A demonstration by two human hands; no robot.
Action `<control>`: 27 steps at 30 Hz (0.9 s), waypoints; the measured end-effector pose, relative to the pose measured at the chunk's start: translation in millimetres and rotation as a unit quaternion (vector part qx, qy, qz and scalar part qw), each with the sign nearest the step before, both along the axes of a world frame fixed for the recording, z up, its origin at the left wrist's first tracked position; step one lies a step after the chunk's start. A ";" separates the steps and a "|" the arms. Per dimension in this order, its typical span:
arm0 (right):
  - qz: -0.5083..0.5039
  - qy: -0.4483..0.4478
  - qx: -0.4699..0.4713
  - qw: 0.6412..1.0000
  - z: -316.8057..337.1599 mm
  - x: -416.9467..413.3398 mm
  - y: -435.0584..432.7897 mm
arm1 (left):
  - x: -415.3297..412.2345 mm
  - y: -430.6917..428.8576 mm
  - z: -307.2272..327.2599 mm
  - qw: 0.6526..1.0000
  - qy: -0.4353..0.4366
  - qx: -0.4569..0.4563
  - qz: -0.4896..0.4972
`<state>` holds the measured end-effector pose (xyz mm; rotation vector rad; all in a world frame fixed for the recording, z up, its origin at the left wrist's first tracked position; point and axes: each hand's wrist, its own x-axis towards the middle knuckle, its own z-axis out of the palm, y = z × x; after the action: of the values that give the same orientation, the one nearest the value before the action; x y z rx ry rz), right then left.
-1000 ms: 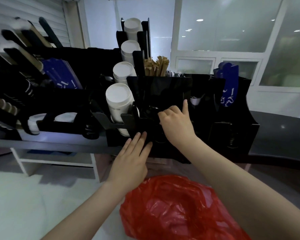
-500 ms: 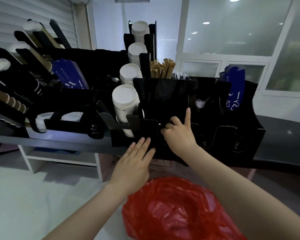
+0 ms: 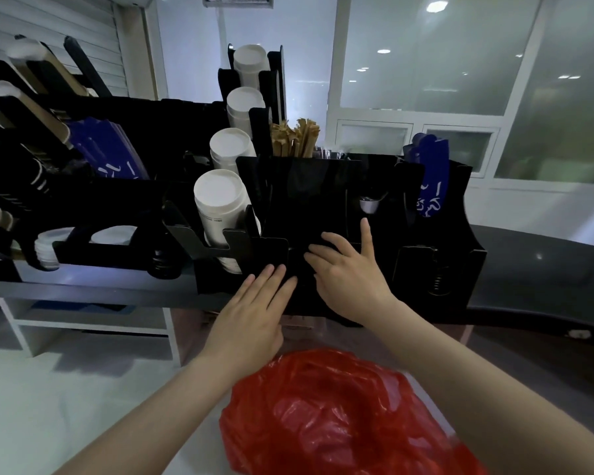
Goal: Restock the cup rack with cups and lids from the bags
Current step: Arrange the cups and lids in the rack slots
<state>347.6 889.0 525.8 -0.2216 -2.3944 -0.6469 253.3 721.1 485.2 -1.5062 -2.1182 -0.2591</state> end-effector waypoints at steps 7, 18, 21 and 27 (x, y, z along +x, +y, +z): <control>0.023 0.094 -0.023 0.995 -0.9 51.5 28.0 | 14.2 32.5 18.9 0.999 -0.018 0.029 -0.036; -0.108 0.134 -0.129 0.977 0.0 125.6 86.1 | 24.4 106.3 35.7 0.998 -0.003 0.037 -0.047; -0.167 0.085 -0.133 0.973 7.9 129.6 101.2 | 31.9 127.4 42.8 0.998 0.009 0.054 -0.041; -0.235 -0.048 -0.133 0.962 16.3 119.2 121.9 | 40.6 153.7 43.0 0.999 0.009 0.040 0.017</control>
<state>466.8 1010.9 542.0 -0.9128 -2.5351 -0.5448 293.9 874.8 528.2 -1.4195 -2.0919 -0.3124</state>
